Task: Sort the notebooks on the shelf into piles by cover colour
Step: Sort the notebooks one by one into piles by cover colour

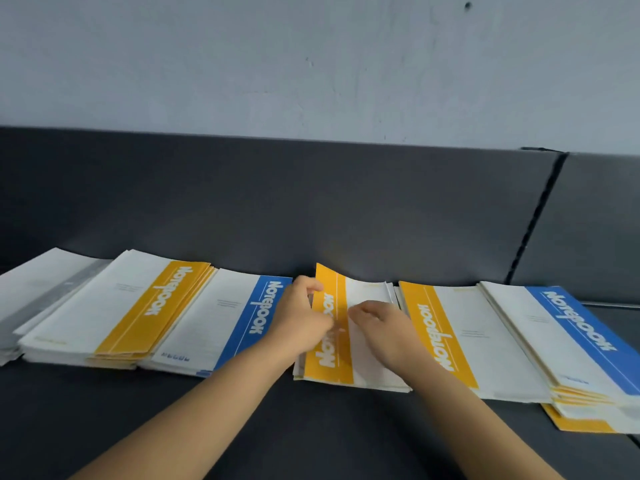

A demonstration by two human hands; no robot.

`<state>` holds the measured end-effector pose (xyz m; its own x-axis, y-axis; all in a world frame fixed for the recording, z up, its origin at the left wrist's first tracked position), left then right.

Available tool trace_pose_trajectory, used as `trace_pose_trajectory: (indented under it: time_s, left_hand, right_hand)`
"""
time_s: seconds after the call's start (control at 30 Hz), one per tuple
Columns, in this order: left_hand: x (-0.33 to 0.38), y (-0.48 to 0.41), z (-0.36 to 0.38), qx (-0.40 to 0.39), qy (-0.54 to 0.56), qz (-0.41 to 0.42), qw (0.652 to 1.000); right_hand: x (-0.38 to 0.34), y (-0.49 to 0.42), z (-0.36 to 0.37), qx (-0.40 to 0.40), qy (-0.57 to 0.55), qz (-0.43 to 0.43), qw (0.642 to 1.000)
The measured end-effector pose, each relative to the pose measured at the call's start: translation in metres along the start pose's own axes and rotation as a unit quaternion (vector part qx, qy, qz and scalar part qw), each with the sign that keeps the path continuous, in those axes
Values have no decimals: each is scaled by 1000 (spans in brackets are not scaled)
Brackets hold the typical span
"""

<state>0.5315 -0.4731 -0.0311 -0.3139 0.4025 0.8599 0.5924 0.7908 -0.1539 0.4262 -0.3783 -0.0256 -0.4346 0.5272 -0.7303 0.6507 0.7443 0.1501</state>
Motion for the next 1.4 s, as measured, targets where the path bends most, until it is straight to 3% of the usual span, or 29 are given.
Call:
trace_pose_trajectory:
  time_s: [0.17,0.33,0.43,0.5,0.63,0.7,0.77,0.83,0.87,0.93,0.97,1.0,1.03,1.1,1.17,1.23,1.3,1.4]
  left_hand:
    - [12,0,-7,36,180,-25,983]
    - [15,0,-42,10,242,-8,970]
    - [19,-3,-96,8,280,34,959]
    - [18,-4,-138,-16,275,71,959]
    - [-5,-10,-210,-29,207,78,975]
    - [-24,-15,-236,-34,177,60,982]
    - [-44,-16,-258,-87,176,11,980]
    - [-60,-16,-278,-152,218,-26,964]
    - [-67,-17,-288,-174,215,-21,961]
    - [-78,-21,-310,-211,156,7,965]
    - [-80,-23,-320,-236,120,20,964]
    - [-81,-26,-329,-260,89,28,961]
    - [-81,-29,-336,-278,71,34,957]
    - [-78,-34,-340,-277,85,41,956]
    - [-79,-42,-337,-219,130,42,966]
    - [-83,-48,-335,-142,167,26,975]
    - [-90,-51,-339,-96,155,9,983]
    - [-104,-55,-344,-83,9,9,996]
  right_hand:
    - [-3,-1,-9,4,-63,4,998]
    - [-17,-1,-7,53,-43,-8,998]
    - [-47,-3,-1,86,-135,-12,987]
    - [-70,-8,8,57,-282,27,957]
    - [-120,-15,40,-92,-514,34,852]
    - [-146,-12,58,-74,-569,25,819]
    - [-168,-9,78,-50,-595,14,802]
    - [-182,-10,99,1,-568,16,823]
    - [-188,-8,108,70,-498,15,865]
    - [-193,-7,120,245,-232,-59,940]
    - [-195,-7,125,305,-93,-132,938]
    - [-200,-4,129,317,20,-209,925]
    - [-209,-3,134,282,99,-260,918]
    - [-227,-2,144,139,164,-282,935]
    - [-244,-1,150,12,155,-231,961]
    - [-250,-3,144,-60,52,-167,983]
    - [-244,-5,136,-102,-62,-87,989]
    - [-227,-10,145,-56,-103,5,993]
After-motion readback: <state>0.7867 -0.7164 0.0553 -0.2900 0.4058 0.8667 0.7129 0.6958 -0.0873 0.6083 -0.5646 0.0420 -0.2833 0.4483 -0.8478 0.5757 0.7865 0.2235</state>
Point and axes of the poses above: each hand's wrist, its own y-axis away from the middle knuckle, its own z-axis out of the palm, x = y × z, the point moved 1 cm from there along -y, towards the middle knuckle, and after that the axes turned 11 degrees about z, right-handed, at the moved point
